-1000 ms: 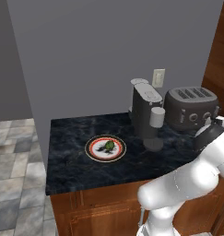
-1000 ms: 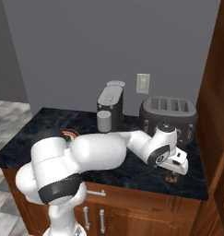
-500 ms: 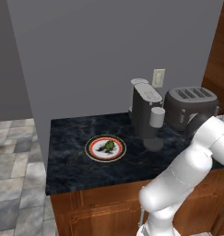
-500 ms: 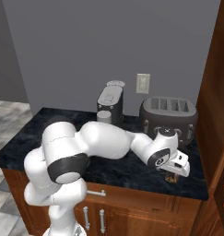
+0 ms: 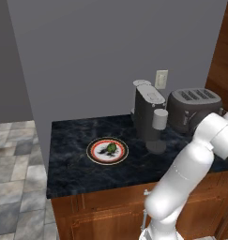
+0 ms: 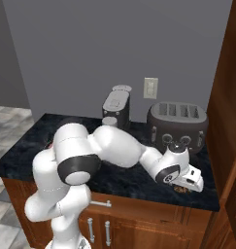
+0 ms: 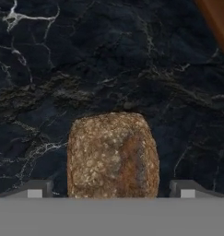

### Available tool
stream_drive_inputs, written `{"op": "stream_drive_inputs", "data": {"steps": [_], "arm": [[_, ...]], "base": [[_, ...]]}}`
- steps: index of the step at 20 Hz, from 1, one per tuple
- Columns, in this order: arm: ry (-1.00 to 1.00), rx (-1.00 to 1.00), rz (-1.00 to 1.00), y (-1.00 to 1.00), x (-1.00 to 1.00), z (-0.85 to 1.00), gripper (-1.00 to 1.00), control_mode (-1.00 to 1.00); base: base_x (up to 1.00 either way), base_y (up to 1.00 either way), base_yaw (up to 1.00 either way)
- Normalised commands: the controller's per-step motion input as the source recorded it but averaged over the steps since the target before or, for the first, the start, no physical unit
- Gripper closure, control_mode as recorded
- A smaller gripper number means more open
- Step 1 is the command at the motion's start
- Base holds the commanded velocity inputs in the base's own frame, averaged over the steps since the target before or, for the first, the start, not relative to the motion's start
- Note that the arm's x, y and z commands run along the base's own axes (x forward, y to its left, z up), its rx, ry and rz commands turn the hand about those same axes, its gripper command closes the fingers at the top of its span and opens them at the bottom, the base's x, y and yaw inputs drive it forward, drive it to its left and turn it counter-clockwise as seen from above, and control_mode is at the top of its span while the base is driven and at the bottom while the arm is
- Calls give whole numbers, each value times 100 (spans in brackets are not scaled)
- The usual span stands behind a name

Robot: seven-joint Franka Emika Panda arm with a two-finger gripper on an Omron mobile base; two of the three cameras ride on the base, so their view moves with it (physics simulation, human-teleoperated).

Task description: Pick the avocado and bread from the counter and place them on the plate. Then pick the jam from the cabinet and place it next to the plate. Lastly close the cabinet door.

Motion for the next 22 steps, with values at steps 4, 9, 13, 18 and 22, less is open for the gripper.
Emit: {"op": "stream_drive_inputs", "data": {"steps": [4,9,13,18,22], "arm": [[0,0,0,-15,1,-19,-100,-100],[2,0,0,-2,12,-17,100,-100],[13,-3,0,23,36,-1,100,-100],[18,-1,1,46,39,0,100,-100],[5,0,0,50,0,29,100,-100]], "base": [[0,0,0],[0,0,0],[0,0,0],[0,0,0],[0,0,0]]}}
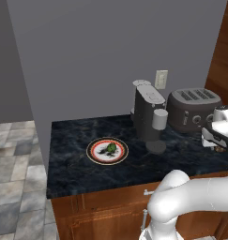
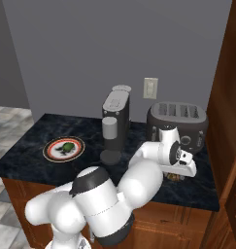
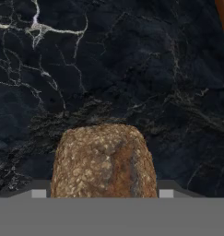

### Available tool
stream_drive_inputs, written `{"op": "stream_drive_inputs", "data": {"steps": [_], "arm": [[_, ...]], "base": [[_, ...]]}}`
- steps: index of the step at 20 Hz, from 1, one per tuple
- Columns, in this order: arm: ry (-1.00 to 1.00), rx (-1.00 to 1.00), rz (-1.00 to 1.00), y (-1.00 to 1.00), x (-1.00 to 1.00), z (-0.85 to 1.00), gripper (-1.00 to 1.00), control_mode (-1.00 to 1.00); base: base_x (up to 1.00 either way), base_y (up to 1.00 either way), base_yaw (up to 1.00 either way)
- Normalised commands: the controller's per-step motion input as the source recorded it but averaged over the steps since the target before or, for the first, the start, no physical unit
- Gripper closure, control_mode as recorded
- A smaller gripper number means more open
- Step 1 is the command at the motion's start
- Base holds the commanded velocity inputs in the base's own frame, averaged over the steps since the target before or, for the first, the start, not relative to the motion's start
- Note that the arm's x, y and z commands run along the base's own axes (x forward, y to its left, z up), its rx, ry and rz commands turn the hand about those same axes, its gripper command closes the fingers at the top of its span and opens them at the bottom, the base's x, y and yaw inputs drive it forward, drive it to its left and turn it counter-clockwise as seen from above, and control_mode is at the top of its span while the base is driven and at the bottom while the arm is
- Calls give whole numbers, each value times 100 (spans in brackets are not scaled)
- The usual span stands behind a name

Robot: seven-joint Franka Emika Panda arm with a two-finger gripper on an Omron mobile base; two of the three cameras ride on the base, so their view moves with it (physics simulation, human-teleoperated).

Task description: Pick the avocado and bread from the counter and place them on the plate. Then pick the jam from the cabinet and place it next to the plate. Lastly close the cabinet door.

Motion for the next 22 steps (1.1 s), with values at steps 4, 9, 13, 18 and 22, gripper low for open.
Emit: {"op": "stream_drive_inputs", "data": {"steps": [4,9,13,18,22], "arm": [[0,0,0,66,-30,42,100,-100],[0,0,0,41,-72,51,100,-100],[-7,0,-1,10,-99,72,100,-100],[-7,0,0,11,-97,62,100,-100],[-18,-7,0,68,-56,56,100,-100]], "base": [[0,0,0],[0,0,0],[0,0,0],[0,0,0],[0,0,0]]}}
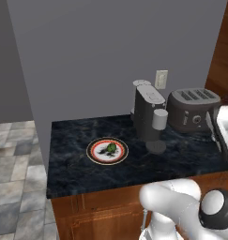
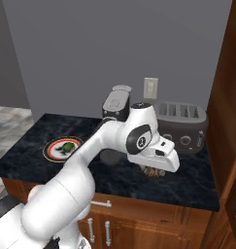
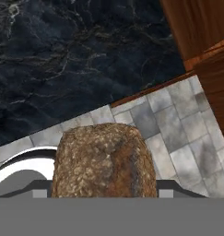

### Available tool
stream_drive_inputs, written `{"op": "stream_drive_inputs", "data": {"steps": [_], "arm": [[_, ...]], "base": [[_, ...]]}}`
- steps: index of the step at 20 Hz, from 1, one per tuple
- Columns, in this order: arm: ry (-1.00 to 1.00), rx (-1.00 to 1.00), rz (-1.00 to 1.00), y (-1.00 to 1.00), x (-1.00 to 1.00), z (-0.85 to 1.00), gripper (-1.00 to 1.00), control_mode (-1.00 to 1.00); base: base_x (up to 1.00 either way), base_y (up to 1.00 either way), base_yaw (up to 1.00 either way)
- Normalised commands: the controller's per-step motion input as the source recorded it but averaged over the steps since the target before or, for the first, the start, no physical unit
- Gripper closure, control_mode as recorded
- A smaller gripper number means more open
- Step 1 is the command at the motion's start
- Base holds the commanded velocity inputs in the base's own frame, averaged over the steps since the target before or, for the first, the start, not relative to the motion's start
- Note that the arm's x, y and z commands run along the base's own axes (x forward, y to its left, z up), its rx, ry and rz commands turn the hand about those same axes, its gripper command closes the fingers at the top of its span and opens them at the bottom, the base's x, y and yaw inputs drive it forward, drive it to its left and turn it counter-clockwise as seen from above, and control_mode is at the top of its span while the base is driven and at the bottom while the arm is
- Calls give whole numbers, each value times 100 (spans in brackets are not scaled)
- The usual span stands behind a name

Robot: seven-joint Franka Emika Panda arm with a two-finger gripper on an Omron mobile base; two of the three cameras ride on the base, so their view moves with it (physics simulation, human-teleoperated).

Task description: Pick the avocado and bread from the counter and place them on the plate. Then pick the jam from the cabinet and place it next to the plate. Lastly close the cabinet door.

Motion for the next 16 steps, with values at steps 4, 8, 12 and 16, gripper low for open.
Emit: {"op": "stream_drive_inputs", "data": {"steps": [4,8,12,16], "arm": [[-13,-8,0,85,-20,26,100,-100],[-6,-8,0,81,-1,8,100,-100],[-1,-11,0,89,0,0,100,-100],[0,-8,0,81,0,0,100,-100]], "base": [[0,0,0],[0,0,0],[0,0,0],[0,0,0]]}}
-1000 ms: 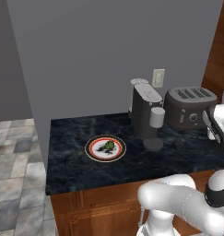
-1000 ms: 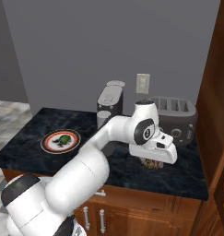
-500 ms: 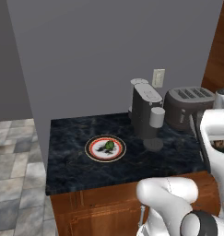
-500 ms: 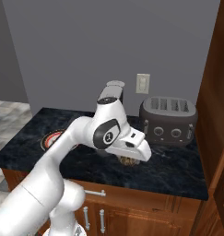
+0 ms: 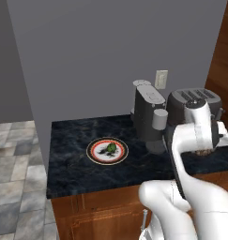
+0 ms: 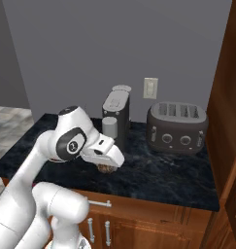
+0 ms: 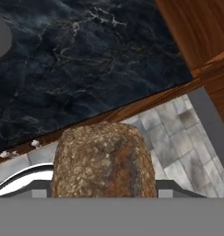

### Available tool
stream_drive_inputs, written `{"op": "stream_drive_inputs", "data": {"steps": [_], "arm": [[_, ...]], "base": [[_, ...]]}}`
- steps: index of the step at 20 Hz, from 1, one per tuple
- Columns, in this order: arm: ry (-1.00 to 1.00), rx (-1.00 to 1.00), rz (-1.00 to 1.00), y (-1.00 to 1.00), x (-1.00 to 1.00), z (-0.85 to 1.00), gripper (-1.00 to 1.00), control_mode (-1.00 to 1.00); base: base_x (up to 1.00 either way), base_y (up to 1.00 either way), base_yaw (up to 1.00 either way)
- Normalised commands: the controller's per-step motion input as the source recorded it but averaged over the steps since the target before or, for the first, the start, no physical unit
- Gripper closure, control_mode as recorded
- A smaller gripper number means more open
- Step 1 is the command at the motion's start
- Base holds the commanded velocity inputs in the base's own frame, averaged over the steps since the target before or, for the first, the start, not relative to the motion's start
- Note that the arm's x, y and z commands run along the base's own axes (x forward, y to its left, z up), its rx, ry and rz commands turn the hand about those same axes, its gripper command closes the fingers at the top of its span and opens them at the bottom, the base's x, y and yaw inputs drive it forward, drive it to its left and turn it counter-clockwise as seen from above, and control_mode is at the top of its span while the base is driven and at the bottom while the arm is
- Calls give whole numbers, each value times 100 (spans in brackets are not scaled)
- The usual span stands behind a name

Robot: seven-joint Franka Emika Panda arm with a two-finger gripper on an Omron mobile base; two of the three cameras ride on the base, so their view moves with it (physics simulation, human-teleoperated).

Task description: Pick the avocado and bread from the counter and place them on the plate. Then pick the jam from the cabinet and place it next to the plate. Lastly close the cabinet door.

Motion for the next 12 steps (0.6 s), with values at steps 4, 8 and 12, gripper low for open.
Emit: {"op": "stream_drive_inputs", "data": {"steps": [4,8,12], "arm": [[-3,-4,0,70,0,0,100,-100],[-7,-1,0,68,9,0,100,-100],[-9,0,0,55,18,0,100,-100]], "base": [[0,0,0],[0,0,0],[0,0,0]]}}
